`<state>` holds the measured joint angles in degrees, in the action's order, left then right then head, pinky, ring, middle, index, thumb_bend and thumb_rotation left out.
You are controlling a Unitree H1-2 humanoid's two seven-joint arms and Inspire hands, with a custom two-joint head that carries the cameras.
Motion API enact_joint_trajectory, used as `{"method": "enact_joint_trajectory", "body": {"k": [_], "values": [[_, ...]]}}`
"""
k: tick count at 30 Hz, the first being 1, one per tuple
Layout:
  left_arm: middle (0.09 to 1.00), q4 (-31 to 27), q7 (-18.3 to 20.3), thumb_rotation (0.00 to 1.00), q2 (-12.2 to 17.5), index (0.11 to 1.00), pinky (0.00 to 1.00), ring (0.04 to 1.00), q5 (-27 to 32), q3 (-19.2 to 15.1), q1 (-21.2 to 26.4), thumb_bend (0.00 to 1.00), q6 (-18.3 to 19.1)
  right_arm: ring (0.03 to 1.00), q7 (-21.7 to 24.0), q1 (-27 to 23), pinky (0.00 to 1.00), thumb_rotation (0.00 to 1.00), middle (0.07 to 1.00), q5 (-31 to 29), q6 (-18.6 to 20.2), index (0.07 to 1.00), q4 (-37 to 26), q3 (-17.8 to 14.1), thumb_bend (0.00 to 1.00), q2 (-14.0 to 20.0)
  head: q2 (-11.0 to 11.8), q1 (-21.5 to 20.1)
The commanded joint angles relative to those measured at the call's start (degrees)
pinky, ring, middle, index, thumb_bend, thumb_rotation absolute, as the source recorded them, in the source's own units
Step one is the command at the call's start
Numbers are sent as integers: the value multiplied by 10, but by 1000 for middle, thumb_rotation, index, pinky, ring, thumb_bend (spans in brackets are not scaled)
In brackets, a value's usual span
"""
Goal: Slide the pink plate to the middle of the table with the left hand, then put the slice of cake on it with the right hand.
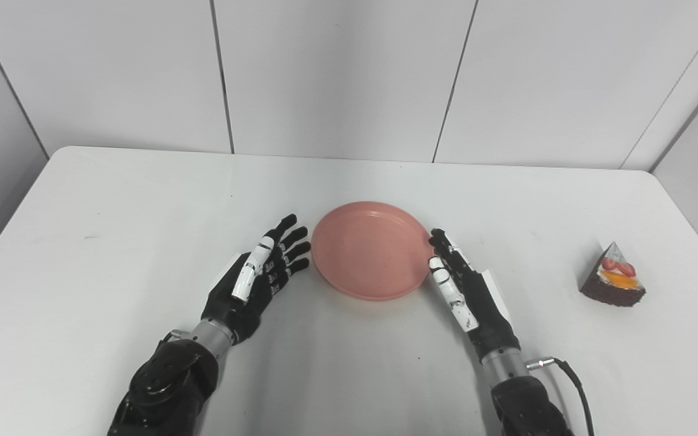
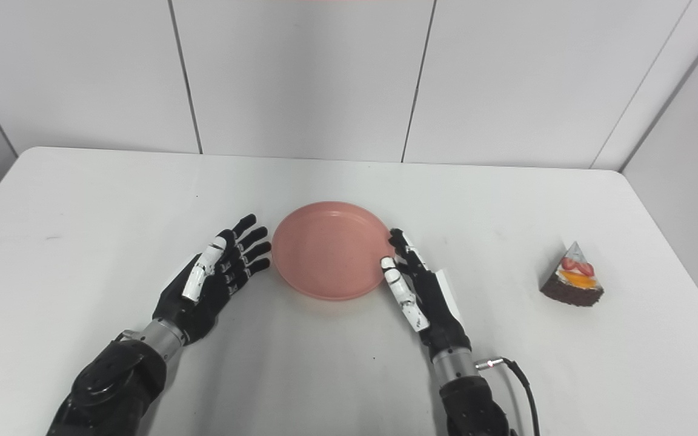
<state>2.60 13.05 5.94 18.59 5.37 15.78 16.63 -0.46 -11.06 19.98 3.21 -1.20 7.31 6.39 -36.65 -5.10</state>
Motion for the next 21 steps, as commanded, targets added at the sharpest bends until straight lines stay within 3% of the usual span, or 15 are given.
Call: {"method": "enact_joint_trajectory", "body": {"k": [1, 10, 17, 21], "values": [[959, 21, -6, 1000, 9, 950, 929, 939, -25, 4, -28, 376, 27, 902, -21, -14, 853, 1000, 916, 45, 1, 925, -37, -1, 448, 15, 1, -9], [955, 31, 3, 1000, 20, 939, 917, 941, -34, -5, -35, 388, 10, 898, -41, -40, 800, 1000, 945, 155, 16, 948, -108, -19, 710, 35, 17, -65], [959, 71, 25, 977, 34, 949, 914, 941, -32, -16, -31, 400, -18, 909, -65, -58, 810, 940, 960, 173, -2, 951, -137, -54, 751, 43, 47, -122], [958, 100, 41, 970, 42, 950, 915, 939, -29, -26, -27, 408, -40, 910, -73, -61, 817, 942, 954, 212, 15, 953, -152, -66, 809, 49, 57, -153]]}}
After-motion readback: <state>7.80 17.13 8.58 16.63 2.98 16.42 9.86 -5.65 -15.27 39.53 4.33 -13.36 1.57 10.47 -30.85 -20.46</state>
